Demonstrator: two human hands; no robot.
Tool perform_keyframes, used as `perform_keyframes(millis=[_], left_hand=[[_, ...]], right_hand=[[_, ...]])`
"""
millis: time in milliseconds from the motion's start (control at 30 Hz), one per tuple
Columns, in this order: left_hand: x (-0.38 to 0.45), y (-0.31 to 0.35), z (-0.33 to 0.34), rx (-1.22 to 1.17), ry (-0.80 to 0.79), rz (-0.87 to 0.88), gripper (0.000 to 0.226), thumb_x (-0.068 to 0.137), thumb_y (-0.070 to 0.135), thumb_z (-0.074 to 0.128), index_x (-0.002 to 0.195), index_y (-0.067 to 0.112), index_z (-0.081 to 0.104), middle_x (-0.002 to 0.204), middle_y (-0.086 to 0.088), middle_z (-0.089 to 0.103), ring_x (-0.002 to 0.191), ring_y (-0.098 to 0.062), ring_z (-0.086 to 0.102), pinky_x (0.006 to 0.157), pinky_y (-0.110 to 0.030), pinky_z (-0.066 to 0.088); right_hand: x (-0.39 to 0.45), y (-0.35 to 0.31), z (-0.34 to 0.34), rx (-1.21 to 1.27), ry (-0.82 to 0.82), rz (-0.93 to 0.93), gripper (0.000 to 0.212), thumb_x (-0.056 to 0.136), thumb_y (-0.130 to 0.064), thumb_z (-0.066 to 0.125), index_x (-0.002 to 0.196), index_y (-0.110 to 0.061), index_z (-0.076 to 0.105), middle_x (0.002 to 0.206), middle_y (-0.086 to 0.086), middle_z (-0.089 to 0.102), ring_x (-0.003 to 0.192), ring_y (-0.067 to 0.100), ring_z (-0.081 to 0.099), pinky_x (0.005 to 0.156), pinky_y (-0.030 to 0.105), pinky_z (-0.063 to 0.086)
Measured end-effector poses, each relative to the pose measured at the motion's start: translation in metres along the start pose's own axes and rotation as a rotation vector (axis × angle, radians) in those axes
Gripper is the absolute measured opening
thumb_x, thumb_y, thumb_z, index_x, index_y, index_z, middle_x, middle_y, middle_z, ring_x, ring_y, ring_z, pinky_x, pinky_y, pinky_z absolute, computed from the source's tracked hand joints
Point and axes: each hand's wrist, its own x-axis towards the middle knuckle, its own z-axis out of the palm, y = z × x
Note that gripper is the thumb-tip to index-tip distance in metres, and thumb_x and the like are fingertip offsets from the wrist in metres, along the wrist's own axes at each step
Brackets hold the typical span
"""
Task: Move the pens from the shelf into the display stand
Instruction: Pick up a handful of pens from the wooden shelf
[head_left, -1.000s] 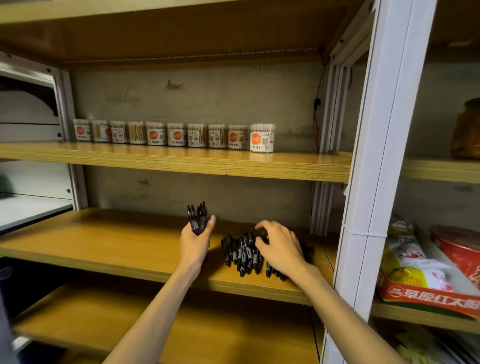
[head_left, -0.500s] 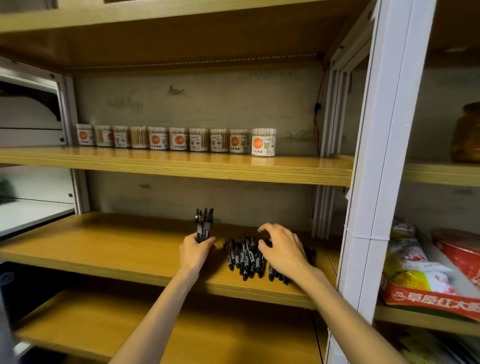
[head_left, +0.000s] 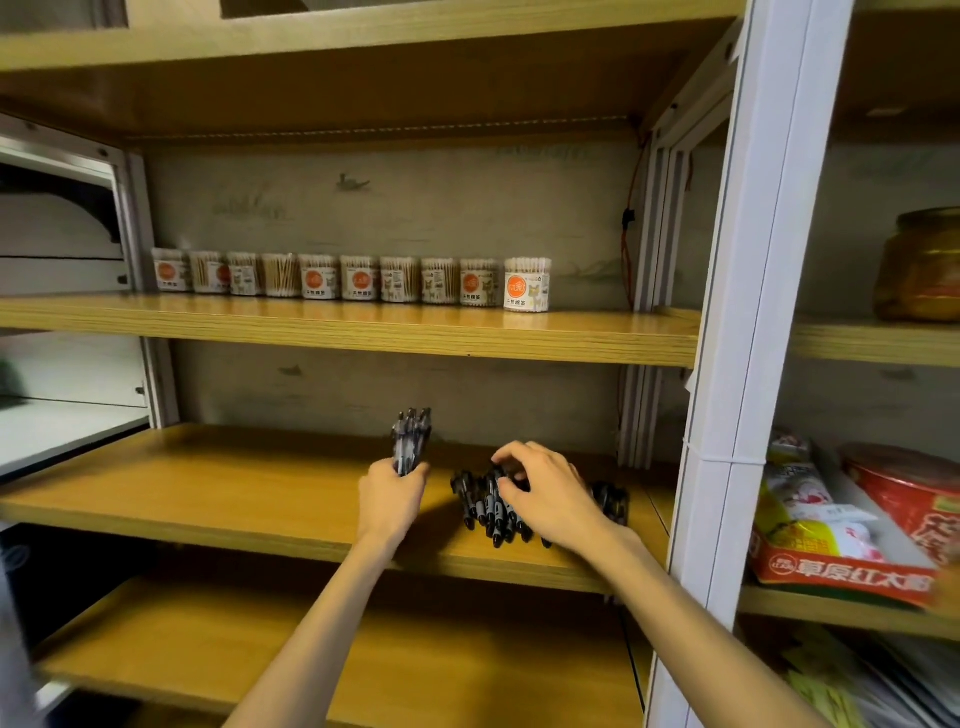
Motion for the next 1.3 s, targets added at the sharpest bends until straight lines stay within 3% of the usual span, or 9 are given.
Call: perform_keyframes(millis=[200,333,433,533,600,733,867,1033,1300], left_hand=[[-0.023,0.023,-0.023,0.126,-0.080,0.084,0.026,0.094,0.027,0.066,0.073,0.015,0.058,0.064,-0.006,0.066,0.053,-0.022,0.069,0.046,-0.031,0.049],[-0.047,0.030,-0.034,0.207,-0.066,0.114,0.027,0.093,0.026,0.068,0.073,0.011,0.058,0.059,-0.005,0.063,0.044,-0.018,0.059,0.046,-0.034,0.049],[-0.068,0.035,-0.038,0.260,-0.055,0.126,0.026,0.091,0.027,0.071,0.074,0.012,0.059,0.066,-0.005,0.063,0.055,-0.020,0.057,0.053,-0.038,0.050],[-0.092,0.040,-0.040,0.283,-0.029,0.139,0.027,0.089,0.025,0.073,0.069,0.018,0.056,0.062,0.003,0.057,0.053,-0.012,0.051,0.049,-0.027,0.039],[-0.112,0.045,-0.041,0.272,0.008,0.136,0.030,0.087,0.023,0.074,0.066,0.020,0.053,0.058,0.006,0.053,0.047,-0.006,0.045,0.043,-0.019,0.033],[-0.165,0.059,-0.049,0.247,0.099,0.062,0.033,0.083,0.023,0.075,0.065,0.019,0.048,0.057,0.004,0.049,0.049,-0.013,0.042,0.047,-0.028,0.033],[-0.230,0.080,-0.065,0.312,0.228,-0.022,0.026,0.079,0.027,0.078,0.068,0.017,0.056,0.063,0.002,0.060,0.056,-0.017,0.054,0.049,-0.025,0.037],[-0.318,0.097,-0.103,0.307,0.329,-0.068,0.023,0.077,0.022,0.079,0.064,0.022,0.059,0.059,0.008,0.058,0.050,-0.004,0.052,0.041,-0.013,0.033],[-0.449,0.124,-0.189,0.420,0.595,-0.134,0.021,0.057,0.035,0.066,0.061,0.015,0.063,0.057,0.001,0.063,0.067,-0.023,0.067,0.056,-0.035,0.046]], right_hand=[[-0.012,-0.023,-0.006,0.011,0.026,-0.025,0.027,0.098,-0.034,0.058,0.125,-0.035,0.057,0.116,-0.011,0.060,0.101,0.010,0.060,0.092,0.039,0.053],[-0.029,-0.032,-0.009,0.026,0.031,-0.053,0.027,0.098,-0.035,0.058,0.125,-0.035,0.056,0.120,-0.010,0.060,0.111,0.014,0.058,0.095,0.038,0.050],[-0.045,-0.035,-0.015,0.045,0.028,-0.078,0.029,0.099,-0.033,0.058,0.127,-0.034,0.057,0.123,-0.009,0.060,0.115,0.015,0.057,0.096,0.036,0.047],[-0.060,-0.033,-0.023,0.068,0.017,-0.109,0.030,0.099,-0.033,0.057,0.129,-0.033,0.056,0.124,-0.009,0.059,0.118,0.015,0.055,0.091,0.032,0.040],[-0.072,-0.032,-0.030,0.081,0.000,-0.137,0.029,0.100,-0.033,0.057,0.129,-0.033,0.056,0.125,-0.009,0.059,0.118,0.014,0.054,0.092,0.031,0.039],[-0.098,-0.033,-0.043,0.128,-0.039,-0.225,0.028,0.101,-0.033,0.058,0.129,-0.032,0.056,0.123,-0.010,0.059,0.111,0.009,0.054,0.092,0.027,0.043],[-0.129,-0.049,-0.052,0.244,-0.073,-0.319,0.029,0.099,-0.031,0.060,0.128,-0.030,0.060,0.120,-0.011,0.062,0.108,0.008,0.058,0.097,0.032,0.049],[-0.180,-0.092,-0.052,0.324,-0.170,-0.439,0.036,0.097,-0.031,0.061,0.133,-0.028,0.057,0.127,-0.008,0.060,0.117,0.014,0.054,0.099,0.033,0.044],[-0.270,-0.193,-0.062,0.501,-0.260,-0.663,0.025,0.092,-0.022,0.067,0.117,-0.030,0.066,0.114,-0.010,0.067,0.107,0.011,0.061,0.097,0.035,0.051]])
